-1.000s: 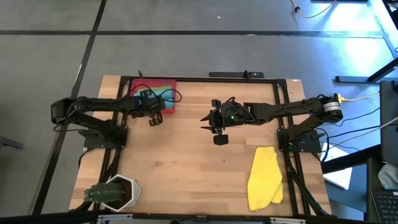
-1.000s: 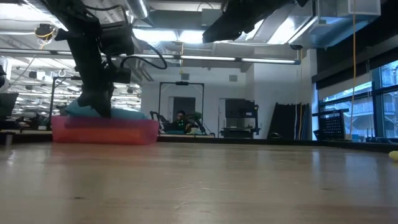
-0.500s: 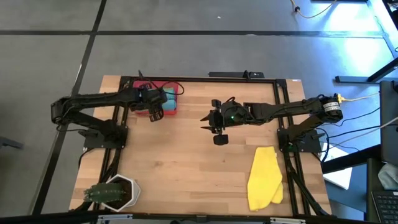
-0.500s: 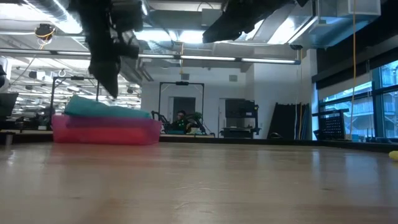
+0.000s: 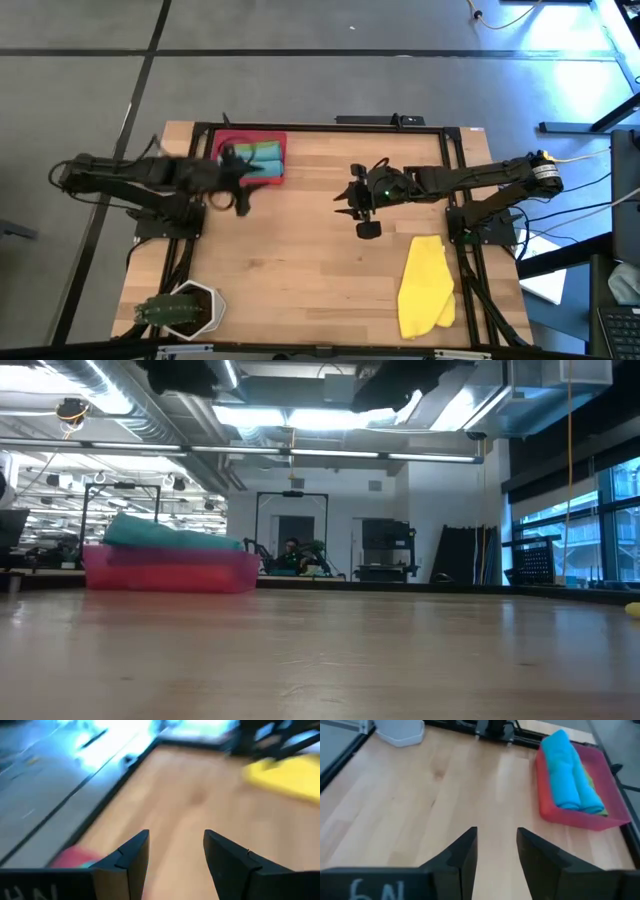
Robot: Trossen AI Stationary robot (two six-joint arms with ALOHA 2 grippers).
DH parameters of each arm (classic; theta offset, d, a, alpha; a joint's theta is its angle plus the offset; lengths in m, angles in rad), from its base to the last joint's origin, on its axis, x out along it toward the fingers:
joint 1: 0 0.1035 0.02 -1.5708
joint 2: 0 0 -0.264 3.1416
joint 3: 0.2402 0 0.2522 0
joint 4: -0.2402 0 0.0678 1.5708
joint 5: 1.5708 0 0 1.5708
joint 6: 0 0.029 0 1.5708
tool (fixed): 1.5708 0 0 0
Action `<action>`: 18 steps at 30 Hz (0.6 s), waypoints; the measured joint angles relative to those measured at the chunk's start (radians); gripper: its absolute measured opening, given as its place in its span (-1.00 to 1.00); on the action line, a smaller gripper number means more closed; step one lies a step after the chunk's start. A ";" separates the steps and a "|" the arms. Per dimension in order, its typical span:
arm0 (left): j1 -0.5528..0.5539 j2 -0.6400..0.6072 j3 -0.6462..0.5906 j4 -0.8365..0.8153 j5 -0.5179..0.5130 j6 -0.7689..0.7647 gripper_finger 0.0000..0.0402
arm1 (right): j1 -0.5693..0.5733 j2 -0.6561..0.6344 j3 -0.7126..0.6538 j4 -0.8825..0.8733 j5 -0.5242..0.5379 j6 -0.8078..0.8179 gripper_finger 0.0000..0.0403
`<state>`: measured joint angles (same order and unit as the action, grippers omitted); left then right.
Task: Roll microfiber towels into tight, uniform cylinder then place into a basket
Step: Fold the yellow microfiber towel
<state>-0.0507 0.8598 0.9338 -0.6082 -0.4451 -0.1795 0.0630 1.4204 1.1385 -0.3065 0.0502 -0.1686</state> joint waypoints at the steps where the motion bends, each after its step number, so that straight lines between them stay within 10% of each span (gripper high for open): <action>1: -0.043 -0.029 -0.045 0.068 0.001 -0.003 -0.13 | 0.009 -0.006 0.000 -0.007 0.000 0.004 -0.31; 8: -0.238 -0.126 -0.334 0.569 -0.038 -0.027 -0.13 | 0.083 -0.038 -0.133 0.092 -0.047 0.075 -0.31; 18: -0.354 0.093 -0.560 1.150 -0.076 -0.023 -0.13 | 0.227 -0.197 -0.533 0.471 -0.009 0.316 -0.31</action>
<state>-0.4047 0.9524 0.3739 0.5416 -0.5210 -0.2024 0.2905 1.2238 0.6056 0.1642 0.0415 0.1472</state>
